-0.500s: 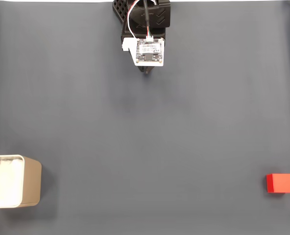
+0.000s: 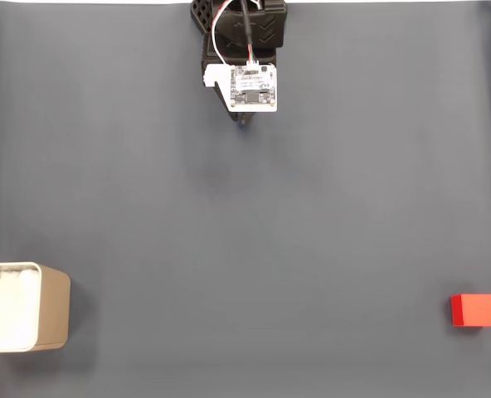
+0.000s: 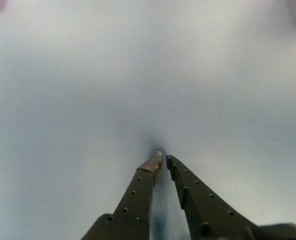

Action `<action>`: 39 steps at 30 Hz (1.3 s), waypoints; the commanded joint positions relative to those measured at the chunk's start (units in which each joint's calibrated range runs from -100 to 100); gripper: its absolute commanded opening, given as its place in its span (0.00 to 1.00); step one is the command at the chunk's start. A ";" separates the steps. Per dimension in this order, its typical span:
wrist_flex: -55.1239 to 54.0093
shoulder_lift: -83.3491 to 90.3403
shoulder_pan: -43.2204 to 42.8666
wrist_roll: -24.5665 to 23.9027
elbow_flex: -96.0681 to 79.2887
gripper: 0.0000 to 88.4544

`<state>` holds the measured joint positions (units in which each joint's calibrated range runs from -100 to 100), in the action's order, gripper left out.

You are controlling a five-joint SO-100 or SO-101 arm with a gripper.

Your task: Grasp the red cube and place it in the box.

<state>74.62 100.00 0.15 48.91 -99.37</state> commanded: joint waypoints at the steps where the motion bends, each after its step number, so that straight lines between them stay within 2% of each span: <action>1: 1.28 0.00 0.28 0.20 -0.54 0.00; 16: 1.12 0.00 0.28 0.34 -0.54 0.00; 21: -6.34 -2.08 0.77 0.05 1.92 0.00; 27: -11.92 -12.48 -0.15 -0.20 20.17 0.00; 32: -9.70 -22.88 -0.15 -0.98 39.42 0.00; 39: -6.67 -34.49 -0.15 -0.83 57.21 0.00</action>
<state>66.83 69.69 0.22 48.47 -50.09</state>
